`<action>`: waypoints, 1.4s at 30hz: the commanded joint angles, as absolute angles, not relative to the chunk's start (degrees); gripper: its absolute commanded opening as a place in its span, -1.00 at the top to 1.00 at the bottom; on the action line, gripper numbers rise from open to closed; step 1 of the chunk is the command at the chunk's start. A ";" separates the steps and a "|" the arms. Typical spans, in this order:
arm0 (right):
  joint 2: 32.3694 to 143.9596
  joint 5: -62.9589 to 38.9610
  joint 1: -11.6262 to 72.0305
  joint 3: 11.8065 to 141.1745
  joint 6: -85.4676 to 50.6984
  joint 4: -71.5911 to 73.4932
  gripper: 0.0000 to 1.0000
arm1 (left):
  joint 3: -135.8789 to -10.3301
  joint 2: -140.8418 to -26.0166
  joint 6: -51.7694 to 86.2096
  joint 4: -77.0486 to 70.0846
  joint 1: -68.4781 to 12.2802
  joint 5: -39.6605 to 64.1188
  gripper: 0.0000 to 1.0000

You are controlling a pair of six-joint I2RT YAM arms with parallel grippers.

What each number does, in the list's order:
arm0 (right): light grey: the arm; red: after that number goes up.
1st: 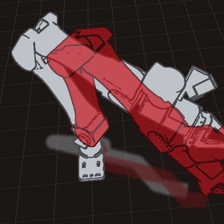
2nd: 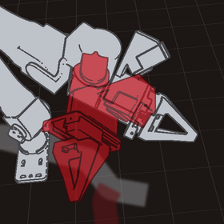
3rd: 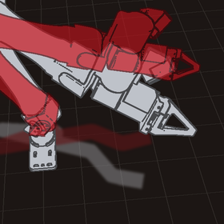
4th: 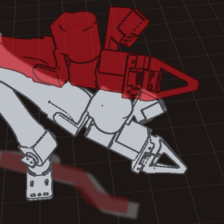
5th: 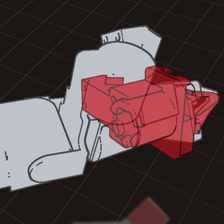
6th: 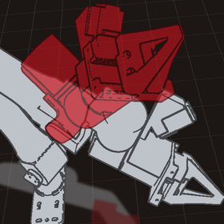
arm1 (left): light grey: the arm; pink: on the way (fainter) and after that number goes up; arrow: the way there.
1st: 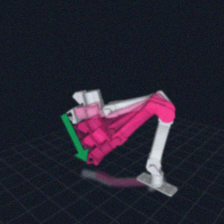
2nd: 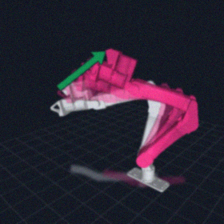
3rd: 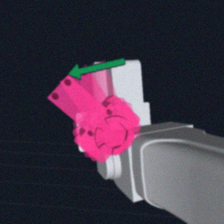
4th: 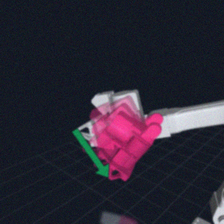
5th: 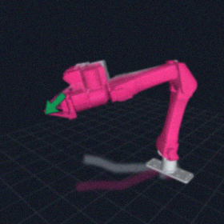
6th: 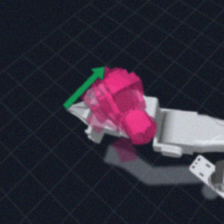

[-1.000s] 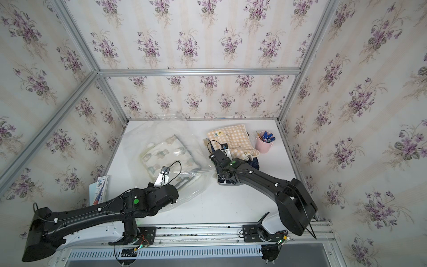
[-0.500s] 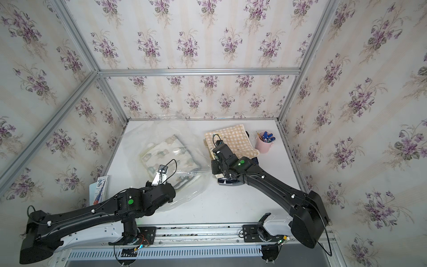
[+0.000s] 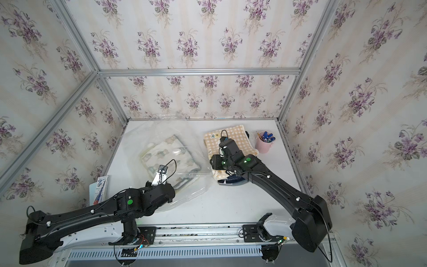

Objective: Take the blanket out of the vacuum bag
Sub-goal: Adjust the blanket at the center of the board.

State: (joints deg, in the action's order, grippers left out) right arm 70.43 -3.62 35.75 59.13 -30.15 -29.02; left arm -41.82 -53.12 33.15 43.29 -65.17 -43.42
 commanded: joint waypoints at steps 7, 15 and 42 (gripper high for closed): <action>60.64 -11.58 12.33 50.99 -35.25 -30.09 -0.13 | -41.22 -51.47 31.29 41.74 -65.21 -44.12 0.79; 56.74 -21.65 0.97 40.31 -43.14 -23.29 -0.07 | -40.27 -49.39 32.09 41.38 -65.19 -42.85 0.79; 61.04 -29.27 0.62 32.68 -51.24 -11.78 0.61 | -41.14 -53.91 31.55 39.32 -65.15 -41.81 0.80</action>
State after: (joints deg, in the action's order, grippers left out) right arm 60.66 -28.38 0.67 32.73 -50.87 -13.72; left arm -40.73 -54.06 31.94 40.40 -65.17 -41.76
